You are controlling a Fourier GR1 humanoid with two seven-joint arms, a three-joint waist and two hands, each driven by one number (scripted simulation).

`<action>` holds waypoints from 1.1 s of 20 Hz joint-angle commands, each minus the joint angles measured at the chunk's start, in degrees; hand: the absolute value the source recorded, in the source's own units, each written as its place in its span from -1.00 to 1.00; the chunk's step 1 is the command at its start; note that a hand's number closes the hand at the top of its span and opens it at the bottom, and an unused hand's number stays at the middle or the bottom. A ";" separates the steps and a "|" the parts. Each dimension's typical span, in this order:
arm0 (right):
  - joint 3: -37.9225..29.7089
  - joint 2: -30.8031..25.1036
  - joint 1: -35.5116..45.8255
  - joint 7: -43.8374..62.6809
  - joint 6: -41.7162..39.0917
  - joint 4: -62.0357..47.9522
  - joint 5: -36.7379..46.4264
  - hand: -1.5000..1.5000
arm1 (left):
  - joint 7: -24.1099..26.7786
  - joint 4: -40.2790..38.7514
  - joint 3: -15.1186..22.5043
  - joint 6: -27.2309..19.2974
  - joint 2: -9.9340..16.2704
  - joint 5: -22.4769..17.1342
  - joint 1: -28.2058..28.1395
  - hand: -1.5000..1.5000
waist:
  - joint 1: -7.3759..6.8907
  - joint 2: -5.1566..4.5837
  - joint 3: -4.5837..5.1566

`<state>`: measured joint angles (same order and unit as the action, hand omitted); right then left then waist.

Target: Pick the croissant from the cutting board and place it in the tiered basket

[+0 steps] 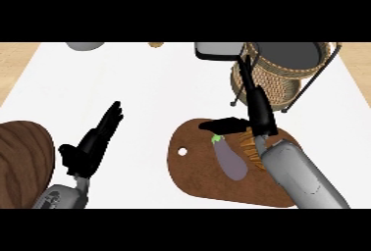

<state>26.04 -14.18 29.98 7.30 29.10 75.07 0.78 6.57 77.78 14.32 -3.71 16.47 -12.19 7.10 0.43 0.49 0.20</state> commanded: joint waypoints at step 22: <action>17.06 -17.64 12.68 67.84 -43.83 25.74 6.50 -1.00 | -1.15 -0.10 -0.67 0.22 -2.33 1.16 1.31 0.00 | 0.11 -0.12 -0.15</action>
<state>41.86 -33.31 44.03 62.71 -12.41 96.48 5.79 6.98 76.32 13.50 -3.03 14.91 -11.47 7.73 0.86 0.57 0.15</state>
